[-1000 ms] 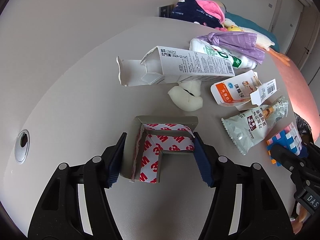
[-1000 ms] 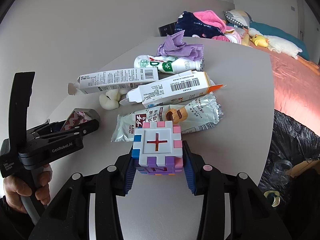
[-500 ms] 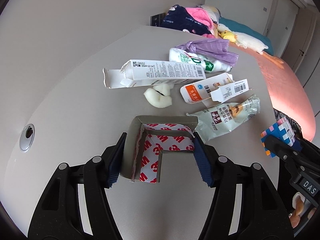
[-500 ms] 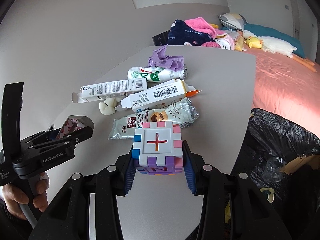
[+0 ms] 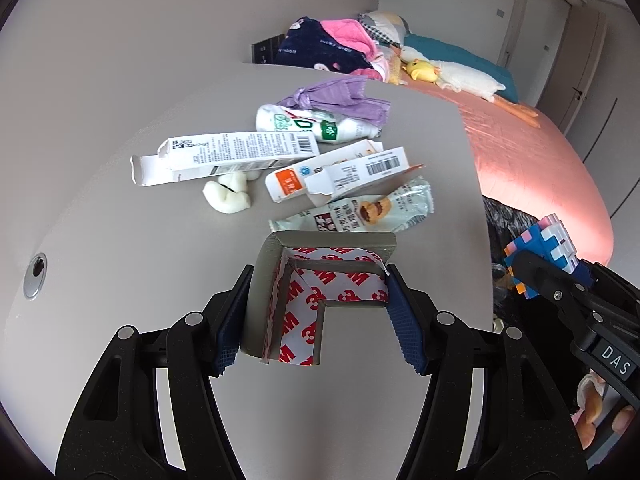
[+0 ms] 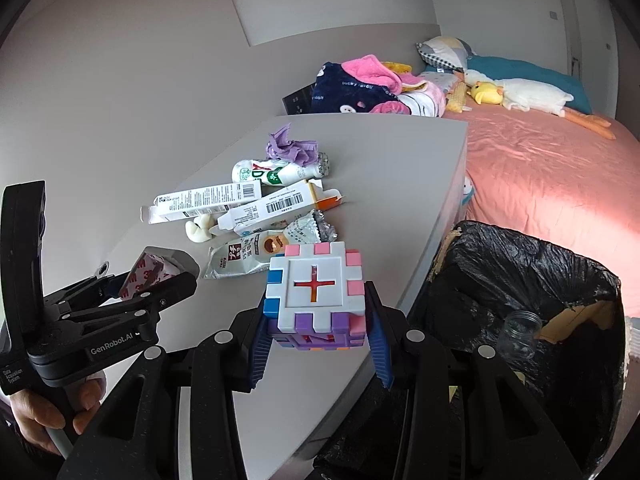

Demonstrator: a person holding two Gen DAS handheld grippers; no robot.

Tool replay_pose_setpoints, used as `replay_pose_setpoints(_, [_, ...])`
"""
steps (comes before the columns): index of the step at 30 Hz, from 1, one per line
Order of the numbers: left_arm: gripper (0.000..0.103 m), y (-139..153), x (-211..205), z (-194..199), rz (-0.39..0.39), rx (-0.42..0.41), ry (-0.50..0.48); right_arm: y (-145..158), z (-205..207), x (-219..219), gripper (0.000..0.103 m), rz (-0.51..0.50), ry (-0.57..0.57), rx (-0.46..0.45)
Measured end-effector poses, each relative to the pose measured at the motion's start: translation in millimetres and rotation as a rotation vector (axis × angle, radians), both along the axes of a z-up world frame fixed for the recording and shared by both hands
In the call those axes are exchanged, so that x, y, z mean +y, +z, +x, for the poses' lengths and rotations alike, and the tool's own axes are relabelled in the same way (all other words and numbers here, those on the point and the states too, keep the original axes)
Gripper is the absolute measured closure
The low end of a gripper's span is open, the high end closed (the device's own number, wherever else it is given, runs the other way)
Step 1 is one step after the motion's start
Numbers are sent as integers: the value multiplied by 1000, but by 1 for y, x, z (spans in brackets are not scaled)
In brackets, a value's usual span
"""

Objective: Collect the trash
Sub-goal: 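Carry the corner piece and puzzle cube with both tools over the trash bag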

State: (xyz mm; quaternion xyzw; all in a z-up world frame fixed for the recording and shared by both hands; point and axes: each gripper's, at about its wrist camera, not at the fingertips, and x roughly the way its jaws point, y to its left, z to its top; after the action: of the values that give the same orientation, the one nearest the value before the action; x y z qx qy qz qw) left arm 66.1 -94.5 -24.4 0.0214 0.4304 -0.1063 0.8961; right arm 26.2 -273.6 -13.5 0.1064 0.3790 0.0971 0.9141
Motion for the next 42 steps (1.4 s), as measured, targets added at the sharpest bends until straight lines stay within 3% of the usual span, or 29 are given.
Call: replay_pose_setpoints(42, [41, 1, -168, -26, -1, 46, -298, 12, -53, -152, 59, 40, -282, -25])
